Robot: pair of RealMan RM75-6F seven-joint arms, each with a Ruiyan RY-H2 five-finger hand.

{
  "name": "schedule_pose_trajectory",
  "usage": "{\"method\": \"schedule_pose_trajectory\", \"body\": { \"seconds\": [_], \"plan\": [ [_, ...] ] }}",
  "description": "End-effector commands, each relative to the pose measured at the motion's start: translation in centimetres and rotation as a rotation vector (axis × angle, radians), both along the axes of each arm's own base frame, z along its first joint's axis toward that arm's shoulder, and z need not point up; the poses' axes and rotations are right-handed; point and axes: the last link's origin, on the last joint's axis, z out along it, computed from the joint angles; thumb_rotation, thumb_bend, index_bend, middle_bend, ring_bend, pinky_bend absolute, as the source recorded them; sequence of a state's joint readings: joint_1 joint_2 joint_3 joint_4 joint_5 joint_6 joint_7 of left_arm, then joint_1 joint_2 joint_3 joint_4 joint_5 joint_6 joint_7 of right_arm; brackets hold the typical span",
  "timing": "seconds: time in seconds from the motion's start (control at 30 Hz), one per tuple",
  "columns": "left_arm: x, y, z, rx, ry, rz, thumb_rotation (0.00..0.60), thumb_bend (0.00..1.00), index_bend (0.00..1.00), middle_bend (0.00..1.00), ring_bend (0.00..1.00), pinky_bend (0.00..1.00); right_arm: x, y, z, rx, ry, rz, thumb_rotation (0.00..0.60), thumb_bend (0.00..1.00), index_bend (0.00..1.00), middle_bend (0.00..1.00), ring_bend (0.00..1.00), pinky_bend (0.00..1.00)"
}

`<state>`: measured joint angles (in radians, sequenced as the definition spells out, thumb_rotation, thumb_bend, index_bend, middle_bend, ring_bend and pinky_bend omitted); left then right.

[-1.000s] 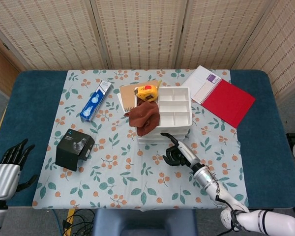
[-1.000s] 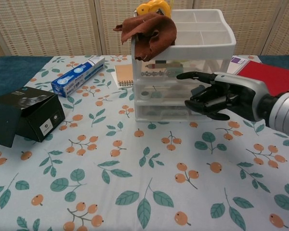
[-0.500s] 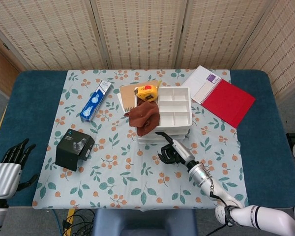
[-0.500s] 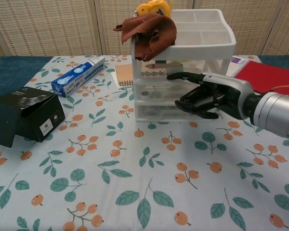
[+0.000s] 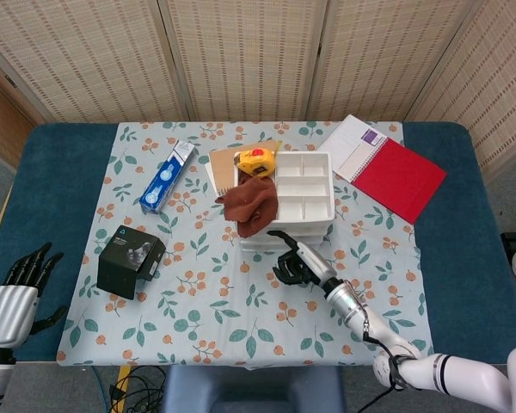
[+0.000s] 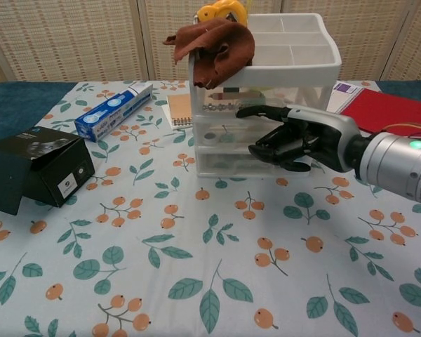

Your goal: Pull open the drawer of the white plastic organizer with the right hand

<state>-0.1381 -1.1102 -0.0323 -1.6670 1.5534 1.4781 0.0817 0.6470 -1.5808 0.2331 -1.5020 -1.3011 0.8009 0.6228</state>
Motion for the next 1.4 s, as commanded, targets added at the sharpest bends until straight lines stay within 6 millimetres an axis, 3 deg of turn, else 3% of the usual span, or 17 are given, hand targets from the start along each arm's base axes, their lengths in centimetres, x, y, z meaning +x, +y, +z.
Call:
{"method": "schedule_pose_trajectory", "body": {
  "seconds": [0.03, 0.4, 0.77, 1.1, 1.4],
  "plan": [
    [0.0, 0.0, 0.0, 0.000, 0.001, 0.000, 0.600, 0.21, 0.10, 0.02, 0.08, 0.11, 0.1, -0.1, -0.1, 0.002, -0.003, 0.001, 0.600, 0.49, 0.06, 0.80, 0.86, 0.93],
    [-0.1, 0.1, -0.1, -0.005, 0.003, 0.005, 0.600, 0.21, 0.10, 0.02, 0.08, 0.11, 0.1, 0.5, -0.3, 0.008, -0.003, 0.019, 0.600, 0.51, 0.20, 0.81, 0.87, 0.93],
    [-0.2, 0.1, -0.4, -0.011, 0.000, 0.005, 0.600, 0.21, 0.10, 0.02, 0.08, 0.11, 0.1, 2.6, -0.4, 0.028, 0.004, 0.051, 0.600, 0.52, 0.21, 0.81, 0.87, 0.93],
    [-0.3, 0.3, -0.5, -0.018, -0.009, 0.001, 0.600, 0.21, 0.10, 0.02, 0.08, 0.11, -0.5, 4.5, 0.9, 0.034, 0.079, 0.095, 0.600, 0.52, 0.01, 0.83, 0.88, 0.93],
    [-0.3, 0.2, -0.4, -0.017, -0.012, 0.000, 0.600, 0.21, 0.10, 0.02, 0.08, 0.11, -0.3, 6.2, 3.3, 0.026, 0.173, 0.171, 0.600, 0.52, 0.00, 0.83, 0.88, 0.93]
  ]
}}
